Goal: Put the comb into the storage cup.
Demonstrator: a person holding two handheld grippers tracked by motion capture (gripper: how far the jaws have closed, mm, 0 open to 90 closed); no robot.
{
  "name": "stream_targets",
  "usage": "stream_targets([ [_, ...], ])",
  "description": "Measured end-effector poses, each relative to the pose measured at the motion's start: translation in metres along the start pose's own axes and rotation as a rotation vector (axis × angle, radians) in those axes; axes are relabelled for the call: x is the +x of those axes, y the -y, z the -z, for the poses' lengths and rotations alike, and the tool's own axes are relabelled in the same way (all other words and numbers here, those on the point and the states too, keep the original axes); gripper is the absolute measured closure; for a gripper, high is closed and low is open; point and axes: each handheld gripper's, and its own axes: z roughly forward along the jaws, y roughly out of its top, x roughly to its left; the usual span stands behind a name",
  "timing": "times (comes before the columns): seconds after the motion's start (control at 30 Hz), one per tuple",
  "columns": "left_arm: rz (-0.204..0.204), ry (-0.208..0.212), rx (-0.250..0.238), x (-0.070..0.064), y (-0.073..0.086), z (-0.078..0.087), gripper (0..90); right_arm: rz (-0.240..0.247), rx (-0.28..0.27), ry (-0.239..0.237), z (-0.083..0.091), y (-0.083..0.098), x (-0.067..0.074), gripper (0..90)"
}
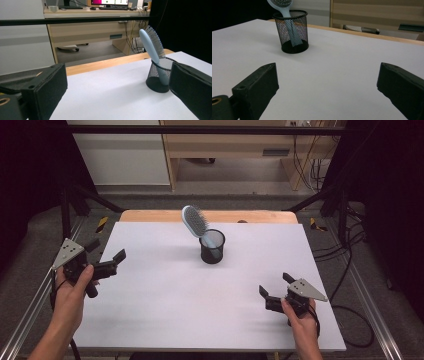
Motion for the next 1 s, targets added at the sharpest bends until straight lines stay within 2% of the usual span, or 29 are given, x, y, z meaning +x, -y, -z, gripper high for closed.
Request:
stream_targets([
  [0.3,-0.015,-0.027,-0.013,0.006,0.017,0.011,2.0,-0.010,-0.003,0.018,0.004,0.000,-0.003,3.7],
  [0.67,-0.004,-0.055,-0.059,0.010,0.037,0.020,2.0,0.011,0.006,0.013,0.004,0.000,0.000,3.6],
  [1.0,0.042,-0.021,-0.073,0.008,0.056,0.013,2.0,0.019,0.023,0.006,0.003,0.000,0.000,3.4],
])
